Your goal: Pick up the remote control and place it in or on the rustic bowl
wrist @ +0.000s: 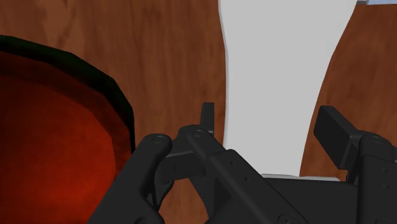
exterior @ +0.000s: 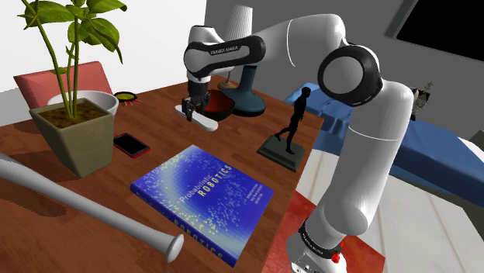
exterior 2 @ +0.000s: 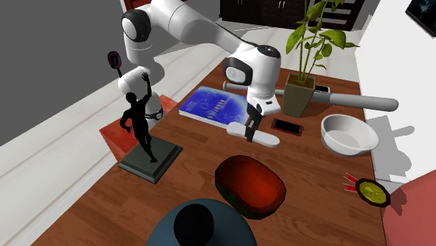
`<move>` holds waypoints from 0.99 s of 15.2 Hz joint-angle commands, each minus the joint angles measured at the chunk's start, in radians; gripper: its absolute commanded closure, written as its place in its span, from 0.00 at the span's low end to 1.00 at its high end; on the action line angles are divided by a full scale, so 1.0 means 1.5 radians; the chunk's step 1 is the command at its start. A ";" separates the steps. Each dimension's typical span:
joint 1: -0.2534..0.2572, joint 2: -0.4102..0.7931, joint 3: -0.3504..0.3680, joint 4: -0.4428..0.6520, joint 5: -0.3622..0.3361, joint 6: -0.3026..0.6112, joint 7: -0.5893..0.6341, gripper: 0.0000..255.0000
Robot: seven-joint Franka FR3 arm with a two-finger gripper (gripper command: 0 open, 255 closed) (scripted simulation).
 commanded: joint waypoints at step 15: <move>-0.009 -0.014 -0.005 0.112 0.003 -0.125 -0.018 1.00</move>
